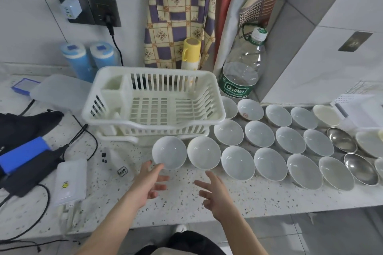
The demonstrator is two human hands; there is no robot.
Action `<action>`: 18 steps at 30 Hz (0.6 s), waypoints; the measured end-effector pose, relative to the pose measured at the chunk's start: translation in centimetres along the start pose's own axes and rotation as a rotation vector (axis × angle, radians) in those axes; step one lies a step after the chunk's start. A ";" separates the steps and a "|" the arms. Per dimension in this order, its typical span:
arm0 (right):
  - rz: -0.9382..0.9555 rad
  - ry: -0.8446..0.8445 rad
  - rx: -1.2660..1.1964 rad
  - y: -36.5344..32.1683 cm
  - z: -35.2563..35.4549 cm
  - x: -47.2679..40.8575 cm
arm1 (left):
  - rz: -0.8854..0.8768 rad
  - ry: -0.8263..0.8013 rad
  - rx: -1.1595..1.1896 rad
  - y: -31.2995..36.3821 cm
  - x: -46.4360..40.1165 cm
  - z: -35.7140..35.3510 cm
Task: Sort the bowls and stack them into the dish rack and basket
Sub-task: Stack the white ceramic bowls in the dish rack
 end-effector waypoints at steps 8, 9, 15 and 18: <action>-0.009 0.020 0.053 -0.6 -0.8 -1.8 | 0.023 0.002 0.043 -0.6 -2.0 -0.8; 0.000 0.034 0.053 -0.7 -0.7 -2.0 | 0.030 0.000 0.059 -0.6 -2.2 -0.8; 0.020 0.087 0.041 -1.4 -0.5 -3.6 | 0.033 -0.044 0.135 -0.4 -3.1 -1.3; 0.038 0.092 0.027 -1.5 -0.5 -4.1 | 0.000 -0.031 0.150 -0.2 -3.2 -1.3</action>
Point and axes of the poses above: each hand's wrist, its own x-axis away from the middle knuckle, its own z-axis out of the back of the hand, y = z × x, the point moved 4 cm from there along -x, towards the middle knuckle, and after that the axes turned 1 degree about z, right-handed, at the moved point
